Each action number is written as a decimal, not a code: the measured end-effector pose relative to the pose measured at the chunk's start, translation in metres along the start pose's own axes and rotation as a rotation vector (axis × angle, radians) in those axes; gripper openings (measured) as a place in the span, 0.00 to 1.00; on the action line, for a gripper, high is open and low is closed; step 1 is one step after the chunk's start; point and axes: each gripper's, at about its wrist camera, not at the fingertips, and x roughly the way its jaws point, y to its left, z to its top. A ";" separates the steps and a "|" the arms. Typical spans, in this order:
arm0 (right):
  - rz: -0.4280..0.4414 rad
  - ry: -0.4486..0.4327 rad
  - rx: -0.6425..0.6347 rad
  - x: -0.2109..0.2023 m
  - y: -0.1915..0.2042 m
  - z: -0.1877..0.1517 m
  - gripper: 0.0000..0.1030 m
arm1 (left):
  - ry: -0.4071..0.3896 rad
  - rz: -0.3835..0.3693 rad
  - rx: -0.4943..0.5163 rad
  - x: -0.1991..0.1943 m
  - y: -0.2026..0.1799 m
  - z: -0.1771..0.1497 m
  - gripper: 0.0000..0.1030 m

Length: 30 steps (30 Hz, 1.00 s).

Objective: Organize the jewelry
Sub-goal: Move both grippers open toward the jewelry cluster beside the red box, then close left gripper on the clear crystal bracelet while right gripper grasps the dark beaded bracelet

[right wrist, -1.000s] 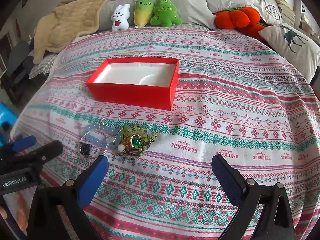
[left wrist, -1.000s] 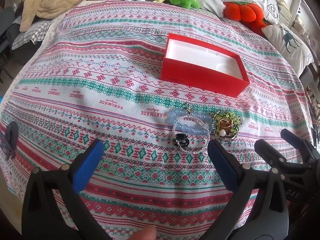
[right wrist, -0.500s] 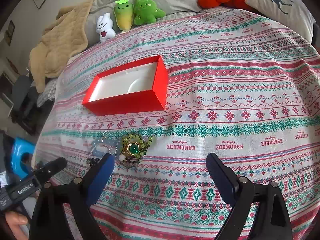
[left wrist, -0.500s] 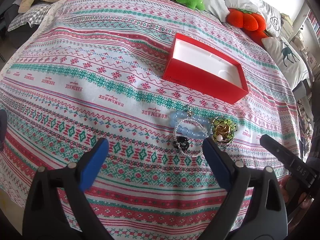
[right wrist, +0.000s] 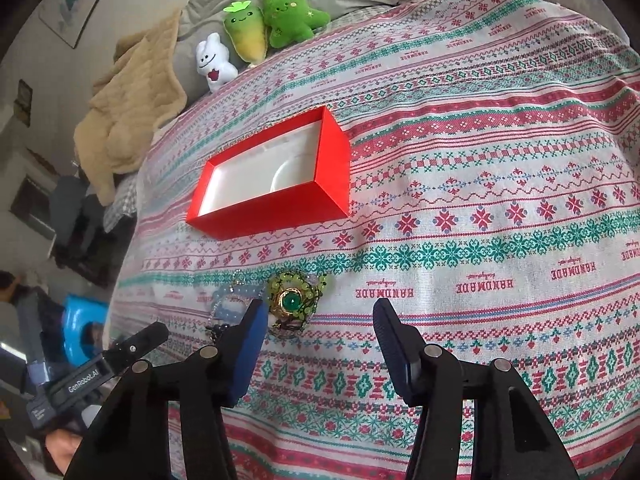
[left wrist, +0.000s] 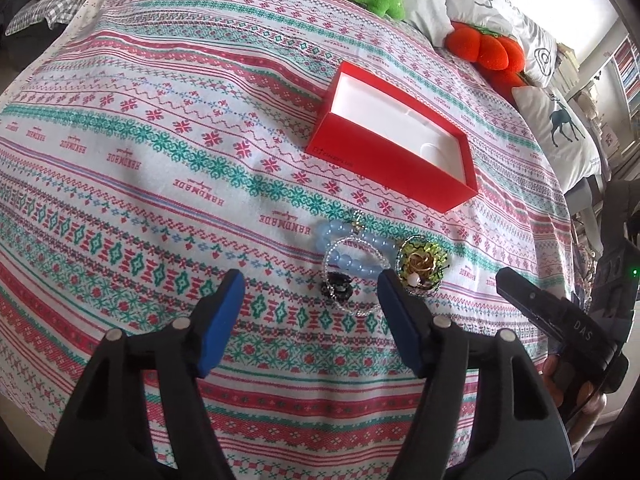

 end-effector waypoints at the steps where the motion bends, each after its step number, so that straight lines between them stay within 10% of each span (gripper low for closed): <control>1: -0.008 -0.004 0.000 0.000 -0.001 0.001 0.54 | 0.000 -0.003 0.001 0.000 -0.001 0.001 0.67; 25: 0.038 0.092 0.030 0.032 0.004 -0.009 0.53 | 0.151 -0.142 -0.143 0.050 0.011 0.009 0.24; 30: 0.042 0.114 0.007 0.043 0.008 -0.009 0.20 | 0.163 -0.140 -0.155 0.060 0.012 0.011 0.13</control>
